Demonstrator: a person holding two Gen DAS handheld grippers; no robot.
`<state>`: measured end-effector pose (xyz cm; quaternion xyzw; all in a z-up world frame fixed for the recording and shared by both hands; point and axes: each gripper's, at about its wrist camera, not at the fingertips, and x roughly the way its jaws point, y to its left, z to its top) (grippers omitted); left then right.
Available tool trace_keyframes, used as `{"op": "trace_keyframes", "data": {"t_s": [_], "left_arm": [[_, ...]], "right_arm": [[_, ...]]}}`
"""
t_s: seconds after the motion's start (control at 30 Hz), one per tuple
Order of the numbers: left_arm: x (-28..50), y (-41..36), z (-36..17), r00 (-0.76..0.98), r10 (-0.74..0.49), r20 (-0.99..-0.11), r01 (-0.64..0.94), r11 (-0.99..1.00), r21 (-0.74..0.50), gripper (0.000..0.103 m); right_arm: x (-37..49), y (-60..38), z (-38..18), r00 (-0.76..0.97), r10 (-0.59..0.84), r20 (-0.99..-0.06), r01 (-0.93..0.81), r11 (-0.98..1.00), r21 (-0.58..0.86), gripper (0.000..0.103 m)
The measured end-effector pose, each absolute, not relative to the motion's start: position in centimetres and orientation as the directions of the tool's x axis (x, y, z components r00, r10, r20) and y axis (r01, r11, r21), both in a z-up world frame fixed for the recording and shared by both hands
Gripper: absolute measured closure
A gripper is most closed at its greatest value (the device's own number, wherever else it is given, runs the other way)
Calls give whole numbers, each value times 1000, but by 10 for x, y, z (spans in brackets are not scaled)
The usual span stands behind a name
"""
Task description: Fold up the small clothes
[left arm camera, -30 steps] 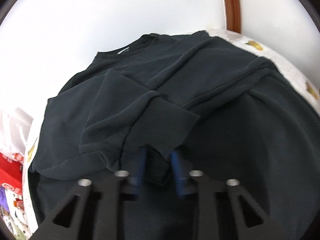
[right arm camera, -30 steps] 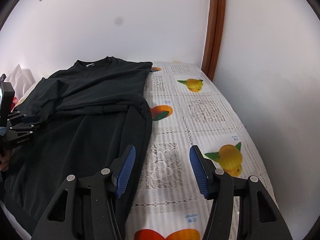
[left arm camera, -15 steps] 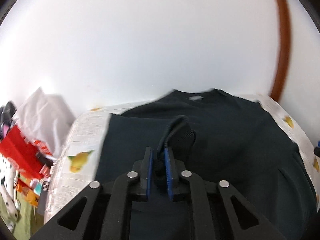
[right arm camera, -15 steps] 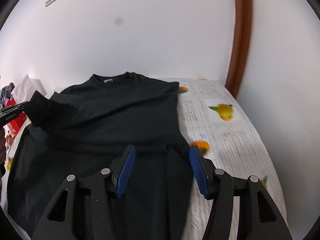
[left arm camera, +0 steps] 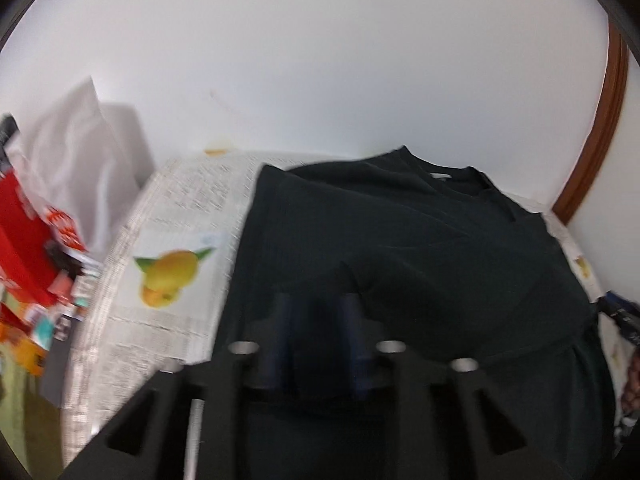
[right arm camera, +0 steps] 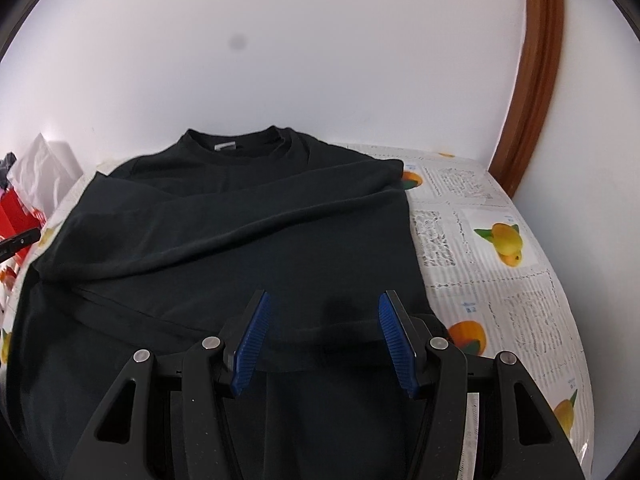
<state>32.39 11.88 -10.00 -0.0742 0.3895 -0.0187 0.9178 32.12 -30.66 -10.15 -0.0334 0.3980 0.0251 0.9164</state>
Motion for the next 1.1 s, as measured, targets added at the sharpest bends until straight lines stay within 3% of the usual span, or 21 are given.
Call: {"op": "trace_keyframes", "data": {"t_s": [0.43,0.5,0.6,0.67,0.83,1.1], "left_arm": [[343,118,-141,592,-103,-799,-65,983,-174,60],[342,117,-141,592,-102,-800,-67,982,-175,65],[343,113,-139,596,-41,-802,-80,991,-110,88],[341,111,-134,616,-23,-788,-64,995,-79,95],[329,131,-101,708,-12,-706,-90,990,-108,99],[341,137,-129,647,3,-762,-115,989,-94,99]], "right_arm": [[328,-317,-121,652,-5,-758,-51,997,-50,47],[331,-321,-124,650,-10,-760,-42,998,-49,47],[337,-327,-131,643,-28,-765,-18,998,-52,47],[339,-330,-134,639,-24,-769,-8,999,-38,47],[340,-329,-126,659,-33,-751,-22,998,-62,47],[357,-345,-145,630,-138,-764,60,990,-129,47]]}}
